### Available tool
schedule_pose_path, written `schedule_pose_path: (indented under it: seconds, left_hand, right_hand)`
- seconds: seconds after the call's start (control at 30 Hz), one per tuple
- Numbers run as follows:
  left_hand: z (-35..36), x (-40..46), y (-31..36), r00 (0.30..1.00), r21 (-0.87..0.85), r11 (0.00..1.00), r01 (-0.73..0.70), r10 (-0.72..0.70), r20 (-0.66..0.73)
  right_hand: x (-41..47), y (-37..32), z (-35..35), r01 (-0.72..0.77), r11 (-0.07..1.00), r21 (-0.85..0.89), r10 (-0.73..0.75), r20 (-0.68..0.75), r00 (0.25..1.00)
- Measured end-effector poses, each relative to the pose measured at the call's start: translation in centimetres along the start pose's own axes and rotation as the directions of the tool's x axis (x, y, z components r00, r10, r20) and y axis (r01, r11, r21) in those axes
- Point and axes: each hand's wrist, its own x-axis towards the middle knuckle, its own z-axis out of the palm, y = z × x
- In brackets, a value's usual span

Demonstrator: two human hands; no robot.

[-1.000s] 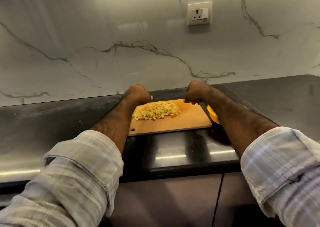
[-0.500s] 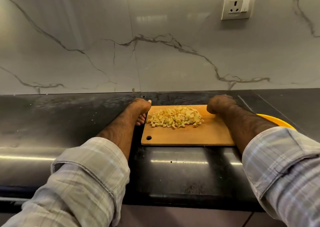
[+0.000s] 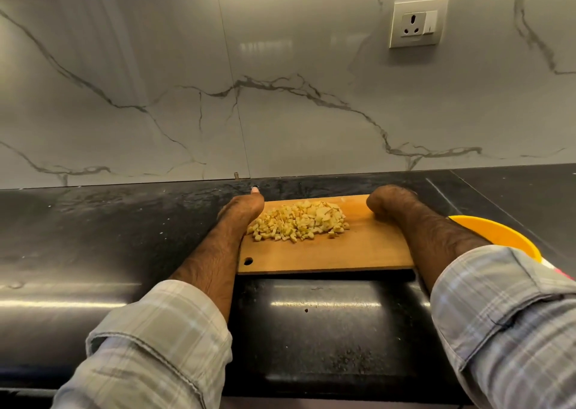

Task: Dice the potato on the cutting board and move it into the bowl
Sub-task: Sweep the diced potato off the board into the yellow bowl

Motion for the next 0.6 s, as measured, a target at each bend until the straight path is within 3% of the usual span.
schedule_pose_path:
  seconds: [0.33, 0.53, 0.6]
  left_hand:
    - [-3.1, -2.3, -0.8, 0.993, -0.331, 0.942, 0.050, -0.012, 0.115]
    - [-6.0, -3.7, -1.7, 0.985, -0.616, 0.784, 0.074, 0.039, 0.168]
    - [-6.3, -3.9, -1.9, 0.965, -0.733, 0.668, 0.128, 0.088, 0.248]
  right_hand:
    - [1.2, -2.0, 0.1, 0.026, 0.997, 0.069, -0.025, -0.016, 1.000]
    - [0.7, -2.2, -2.3, 0.103, 0.984, 0.147, -0.085, -0.122, 0.989]
    - [0.4, -2.0, -3.1, 0.119, 0.976, 0.183, -0.091, -0.155, 0.984]
